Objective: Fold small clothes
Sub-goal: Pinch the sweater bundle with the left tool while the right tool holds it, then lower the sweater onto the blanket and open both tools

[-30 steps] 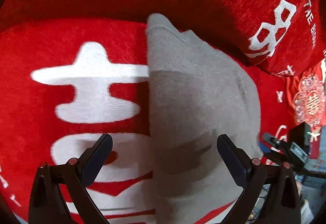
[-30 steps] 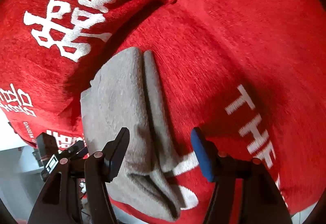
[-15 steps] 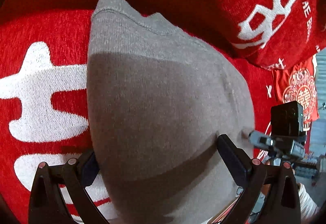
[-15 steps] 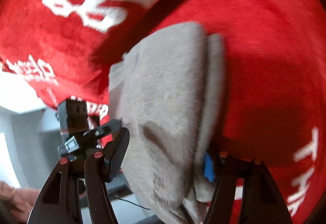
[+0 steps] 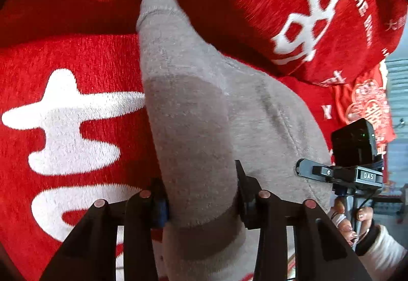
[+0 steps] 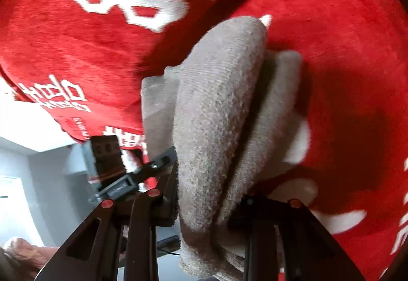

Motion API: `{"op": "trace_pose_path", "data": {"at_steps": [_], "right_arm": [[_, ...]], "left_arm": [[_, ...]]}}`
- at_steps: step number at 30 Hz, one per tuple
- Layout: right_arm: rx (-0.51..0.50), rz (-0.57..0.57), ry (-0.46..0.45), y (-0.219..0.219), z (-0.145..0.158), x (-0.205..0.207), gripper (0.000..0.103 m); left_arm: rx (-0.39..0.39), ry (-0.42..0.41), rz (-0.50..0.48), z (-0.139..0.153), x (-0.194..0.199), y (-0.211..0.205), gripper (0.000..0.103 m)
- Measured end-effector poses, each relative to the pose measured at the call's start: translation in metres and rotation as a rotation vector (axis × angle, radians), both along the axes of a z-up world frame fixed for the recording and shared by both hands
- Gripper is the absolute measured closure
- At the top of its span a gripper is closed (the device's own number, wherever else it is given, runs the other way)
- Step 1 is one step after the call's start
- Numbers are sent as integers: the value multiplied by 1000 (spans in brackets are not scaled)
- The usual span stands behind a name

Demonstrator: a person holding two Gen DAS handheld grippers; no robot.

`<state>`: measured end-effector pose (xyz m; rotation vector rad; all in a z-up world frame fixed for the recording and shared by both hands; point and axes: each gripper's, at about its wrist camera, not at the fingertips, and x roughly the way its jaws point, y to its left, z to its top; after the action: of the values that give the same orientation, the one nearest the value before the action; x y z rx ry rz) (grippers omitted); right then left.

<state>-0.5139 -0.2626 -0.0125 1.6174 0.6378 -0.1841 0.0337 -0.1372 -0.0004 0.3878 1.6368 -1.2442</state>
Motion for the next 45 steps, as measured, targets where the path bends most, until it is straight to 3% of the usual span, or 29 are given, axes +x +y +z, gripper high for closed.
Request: {"op": "trace_pose_path", "data": {"at_steps": [10, 17, 22, 25, 27, 30, 33, 36, 38, 41, 45], "right_arm": [[61, 17, -90, 47, 43, 43, 75], [186, 58, -146, 102, 27, 102, 75], [247, 120, -134, 138, 9, 131, 75], [217, 161, -50, 145, 1, 149, 75], [127, 215, 79, 142, -2, 157, 73], [-66, 277, 314, 128, 5, 163, 71], [-280, 383, 522, 126, 9, 164, 72], [-406, 434, 609, 133, 16, 167, 71], [-489, 434, 691, 139, 25, 170, 65], [-513, 404, 741, 145, 38, 171, 66], [-496, 335, 713, 156, 59, 153, 86]], "left_arm": [[-61, 63, 68, 60, 49, 60, 61], [-7, 32, 104, 75, 90, 126, 61], [53, -5, 116, 72, 124, 181, 61], [89, -22, 138, 56, 135, 200, 61], [110, -50, 155, 45, 141, 208, 61], [148, -160, 162, 33, 158, 226, 61], [131, -168, 189, 32, 167, 236, 60], [142, -191, 206, 30, 174, 247, 58], [161, -222, 202, 29, 173, 248, 52], [180, -278, 194, 37, 166, 248, 50], [166, -327, 171, 56, 151, 245, 50]]}}
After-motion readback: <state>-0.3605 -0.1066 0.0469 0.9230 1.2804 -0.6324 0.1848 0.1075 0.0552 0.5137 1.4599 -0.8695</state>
